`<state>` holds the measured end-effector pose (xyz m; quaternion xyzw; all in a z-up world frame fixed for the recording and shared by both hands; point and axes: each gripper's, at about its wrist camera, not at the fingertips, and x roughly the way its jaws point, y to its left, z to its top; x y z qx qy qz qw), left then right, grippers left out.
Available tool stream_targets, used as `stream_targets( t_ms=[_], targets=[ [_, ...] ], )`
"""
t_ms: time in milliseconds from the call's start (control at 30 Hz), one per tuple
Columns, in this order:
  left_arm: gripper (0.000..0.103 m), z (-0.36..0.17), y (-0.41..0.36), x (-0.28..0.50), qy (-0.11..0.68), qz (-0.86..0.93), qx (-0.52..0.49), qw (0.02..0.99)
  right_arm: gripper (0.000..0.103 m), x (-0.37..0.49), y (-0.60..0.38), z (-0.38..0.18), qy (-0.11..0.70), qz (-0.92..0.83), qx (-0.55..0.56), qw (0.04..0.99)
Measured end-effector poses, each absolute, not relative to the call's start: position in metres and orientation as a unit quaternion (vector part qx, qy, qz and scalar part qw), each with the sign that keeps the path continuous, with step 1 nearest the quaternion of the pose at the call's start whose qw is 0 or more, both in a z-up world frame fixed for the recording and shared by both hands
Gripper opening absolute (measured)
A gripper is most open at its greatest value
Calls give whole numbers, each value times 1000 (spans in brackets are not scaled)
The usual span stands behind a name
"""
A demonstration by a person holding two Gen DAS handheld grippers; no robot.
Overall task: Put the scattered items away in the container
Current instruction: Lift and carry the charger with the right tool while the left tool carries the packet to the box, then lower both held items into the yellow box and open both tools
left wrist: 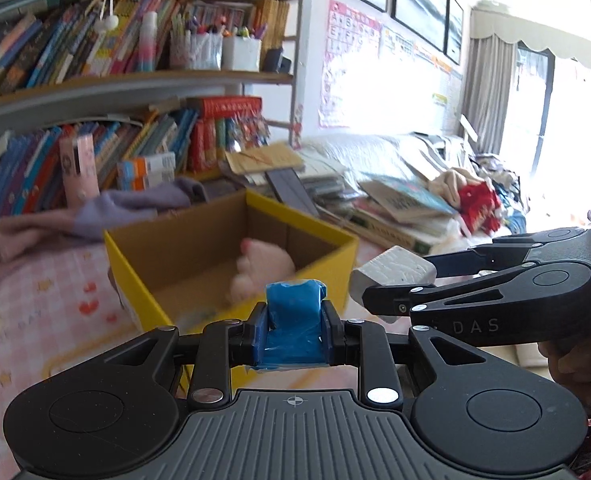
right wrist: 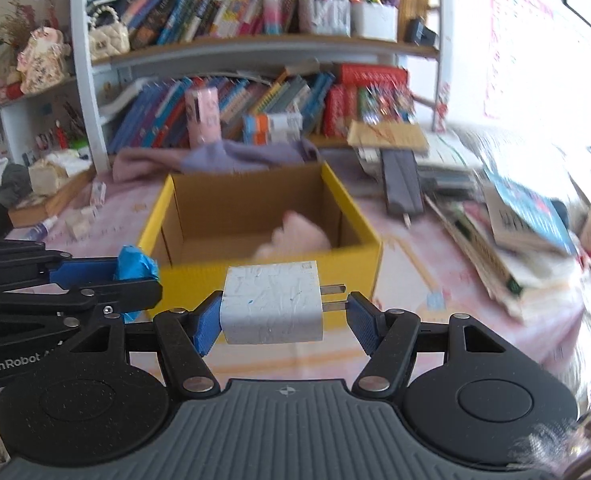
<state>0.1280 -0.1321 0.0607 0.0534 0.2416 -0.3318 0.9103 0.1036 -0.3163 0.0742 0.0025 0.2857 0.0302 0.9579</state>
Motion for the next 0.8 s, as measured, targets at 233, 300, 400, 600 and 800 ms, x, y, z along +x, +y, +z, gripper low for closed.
stream_targets(
  t_ms=[233,300,400,600,800],
  targets=[
    [25,67,-146,170,243,-282,50,927,63,165,-333,85,276,73,-10,958],
    [25,67,-151,182,246,-266,53,931,63,186,-336,86,276,90,-14,957],
    [25,61,-160,200,257,-240,64,934,63,216,-339,83,279,117,-24,953],
    [25,44,-180,239,283,-200,109,932,63,288,-338,68,318,171,-29,932],
    [25,28,-196,285,333,-180,158,912,63,357,-328,50,369,211,-56,903]
  ],
)
